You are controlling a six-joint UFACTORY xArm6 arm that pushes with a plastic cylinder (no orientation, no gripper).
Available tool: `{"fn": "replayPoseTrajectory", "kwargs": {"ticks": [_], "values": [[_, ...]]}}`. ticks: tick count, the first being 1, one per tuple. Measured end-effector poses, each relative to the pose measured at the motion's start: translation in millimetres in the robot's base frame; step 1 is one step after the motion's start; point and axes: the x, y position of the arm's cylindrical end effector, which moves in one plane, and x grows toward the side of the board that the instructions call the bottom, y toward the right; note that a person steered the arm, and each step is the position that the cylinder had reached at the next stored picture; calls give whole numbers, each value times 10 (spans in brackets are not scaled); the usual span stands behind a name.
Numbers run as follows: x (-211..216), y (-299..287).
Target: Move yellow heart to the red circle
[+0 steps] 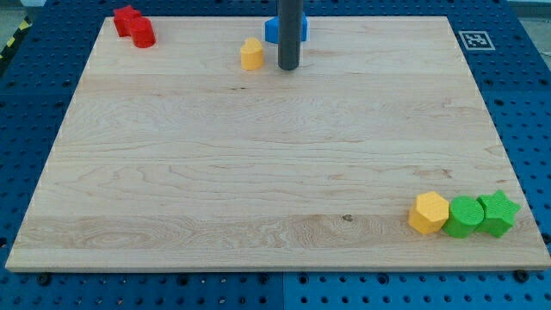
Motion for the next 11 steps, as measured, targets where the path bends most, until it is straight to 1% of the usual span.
{"fn": "replayPoseTrajectory", "kwargs": {"ticks": [4,6,8,9,10,11], "values": [[-48,-1053],[-114,-1386],[-198,-1583],[-239,-1790],[-263,-1680],[-48,-870]]}}
